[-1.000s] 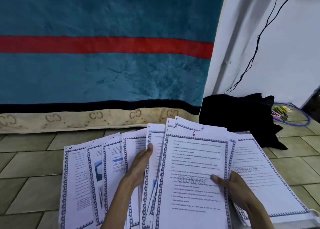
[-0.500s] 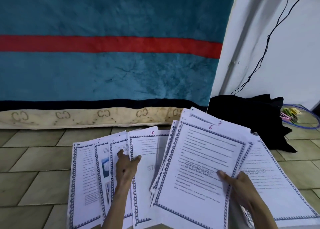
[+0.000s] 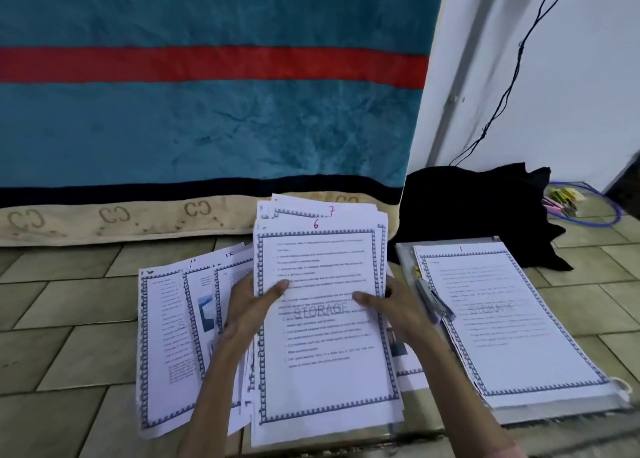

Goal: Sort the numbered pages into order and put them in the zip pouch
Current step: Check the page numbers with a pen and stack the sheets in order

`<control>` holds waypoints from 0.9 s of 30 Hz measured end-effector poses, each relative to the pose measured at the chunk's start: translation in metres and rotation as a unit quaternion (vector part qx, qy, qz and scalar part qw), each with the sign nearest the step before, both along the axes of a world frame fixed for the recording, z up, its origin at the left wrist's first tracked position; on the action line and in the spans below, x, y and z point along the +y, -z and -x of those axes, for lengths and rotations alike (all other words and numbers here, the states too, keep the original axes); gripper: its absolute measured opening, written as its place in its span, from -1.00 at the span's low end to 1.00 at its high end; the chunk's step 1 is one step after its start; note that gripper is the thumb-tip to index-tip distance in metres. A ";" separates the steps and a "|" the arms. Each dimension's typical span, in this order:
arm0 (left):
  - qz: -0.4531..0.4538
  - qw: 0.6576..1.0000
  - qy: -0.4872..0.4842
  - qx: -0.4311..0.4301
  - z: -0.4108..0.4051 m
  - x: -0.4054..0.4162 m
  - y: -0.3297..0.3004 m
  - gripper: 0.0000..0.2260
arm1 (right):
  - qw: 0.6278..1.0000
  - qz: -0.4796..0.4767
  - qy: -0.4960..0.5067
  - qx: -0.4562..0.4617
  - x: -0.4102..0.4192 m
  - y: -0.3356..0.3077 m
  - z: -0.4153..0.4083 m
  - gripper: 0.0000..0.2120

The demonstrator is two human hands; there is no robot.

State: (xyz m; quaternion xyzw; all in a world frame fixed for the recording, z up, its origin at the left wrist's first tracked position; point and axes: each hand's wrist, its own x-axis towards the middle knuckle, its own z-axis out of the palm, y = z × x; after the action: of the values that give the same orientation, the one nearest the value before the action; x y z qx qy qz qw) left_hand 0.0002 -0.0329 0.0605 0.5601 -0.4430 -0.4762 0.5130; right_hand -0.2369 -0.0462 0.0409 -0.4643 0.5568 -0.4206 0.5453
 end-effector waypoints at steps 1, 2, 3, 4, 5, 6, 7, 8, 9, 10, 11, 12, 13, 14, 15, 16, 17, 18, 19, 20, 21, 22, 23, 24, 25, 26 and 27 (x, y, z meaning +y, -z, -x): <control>0.010 1.000 0.000 0.019 -0.003 0.000 -0.002 -0.81 | 1.000 0.019 0.005 0.000 0.002 -0.007 0.002 -0.64; 0.023 0.999 0.003 0.042 -0.005 0.001 -0.007 -0.80 | 0.999 0.033 0.007 -0.008 0.003 -0.014 0.005 -0.60; 0.037 0.998 0.008 0.060 -0.005 0.002 -0.014 -0.79 | 0.999 0.043 -0.004 -0.019 0.003 -0.021 0.008 -0.58; 0.053 0.996 0.011 0.070 -0.004 0.003 -0.022 -0.79 | 0.998 0.052 -0.017 -0.033 0.005 -0.030 0.011 -0.60; 0.076 0.995 0.009 0.069 0.000 0.003 -0.031 -0.80 | 0.997 0.064 -0.032 -0.042 0.006 -0.040 0.012 -0.64; 0.103 0.993 0.005 0.060 0.005 0.004 -0.042 -0.81 | 0.995 0.080 -0.039 -0.048 0.007 -0.051 0.011 -0.69; 0.128 0.991 -0.004 0.045 0.010 0.004 -0.052 -0.82 | 0.993 0.101 -0.036 -0.048 0.007 -0.061 0.010 -0.73; 0.154 0.987 -0.016 0.042 0.014 0.005 -0.062 -0.83 | 0.991 0.125 -0.028 -0.048 0.007 -0.071 0.009 -0.76; 0.178 0.983 -0.032 0.043 0.018 0.006 -0.071 -0.83 | 0.988 0.148 -0.016 -0.047 0.006 -0.078 0.009 -0.79; 0.199 0.978 -0.044 0.045 0.020 0.007 -0.079 -0.82 | 0.984 0.171 -0.006 -0.051 0.006 -0.085 0.008 -0.81; 0.214 0.975 -0.052 0.041 0.021 0.008 -0.082 -0.81 | 0.981 0.187 -0.002 -0.057 0.007 -0.089 0.009 -0.84; 0.221 0.974 -0.052 0.030 0.022 0.010 -0.085 -0.80 | 0.979 0.196 -0.004 -0.058 0.009 -0.089 0.010 -0.84; 0.214 0.976 -0.045 0.010 0.021 0.013 -0.083 -0.79 | 0.979 0.196 -0.013 -0.048 0.011 -0.084 0.012 -0.79; 0.199 0.979 -0.033 -0.017 0.019 0.015 -0.078 -0.78 | 0.982 0.186 -0.026 -0.030 0.014 -0.079 0.013 -0.71; 0.177 0.983 -0.016 -0.044 0.016 0.018 -0.069 -0.78 | 0.984 0.171 -0.042 -0.002 0.017 -0.071 0.016 -0.63; 0.151 0.986 0.002 -0.063 0.012 0.020 -0.059 -0.78 | 0.985 0.158 -0.058 0.028 0.019 -0.063 0.017 -0.58; 0.125 0.989 0.016 -0.074 0.009 0.022 -0.049 -0.78 | 0.986 0.148 -0.067 0.043 0.020 -0.053 0.019 -0.56; 0.103 0.991 0.023 -0.081 0.007 0.023 -0.039 -0.77 | 0.987 0.138 -0.064 0.044 0.021 -0.047 0.020 -0.57; 0.087 0.993 0.018 -0.083 0.007 0.024 -0.031 -0.76 | 0.989 0.135 -0.054 0.032 0.022 -0.042 0.019 -0.58; 0.078 0.994 0.006 -0.082 0.008 0.025 -0.026 -0.76 | 0.990 0.134 -0.042 0.024 0.023 -0.040 0.016 -0.57; 0.075 0.994 -0.007 -0.077 0.010 0.025 -0.024 -0.75 | 0.990 0.134 -0.029 0.020 0.022 -0.037 0.012 -0.56; 0.075 0.995 -0.020 -0.067 0.013 0.025 -0.022 -0.74 | 0.991 0.133 -0.017 0.014 0.022 -0.035 0.007 -0.53; 0.072 0.995 -0.029 -0.054 0.015 0.024 -0.021 -0.72 | 0.991 0.132 -0.003 0.005 0.023 -0.034 0.002 -0.53; 0.068 0.996 -0.035 -0.044 0.016 0.024 -0.021 -0.71 | 0.991 0.131 0.005 -0.004 0.023 -0.035 -0.001 -0.55; 0.063 0.996 -0.039 -0.041 0.016 0.023 -0.022 -0.70 | 0.991 0.133 0.008 -0.013 0.023 -0.035 -0.002 -0.59; 0.060 0.997 -0.036 -0.043 0.014 0.023 -0.022 -0.69 | 0.991 0.133 0.003 -0.019 0.024 -0.034 -0.002 -0.62; 0.055 0.997 -0.026 -0.051 0.010 0.022 -0.020 -0.67 | 0.991 0.132 -0.007 -0.023 0.024 -0.034 -0.002 -0.65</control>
State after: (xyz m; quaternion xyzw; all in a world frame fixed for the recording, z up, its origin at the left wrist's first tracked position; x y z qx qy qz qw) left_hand -0.0102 -0.0107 0.0809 0.5662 -0.4794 -0.4085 0.5317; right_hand -0.2354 -0.0219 0.0749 -0.5267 0.4804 -0.4969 0.4949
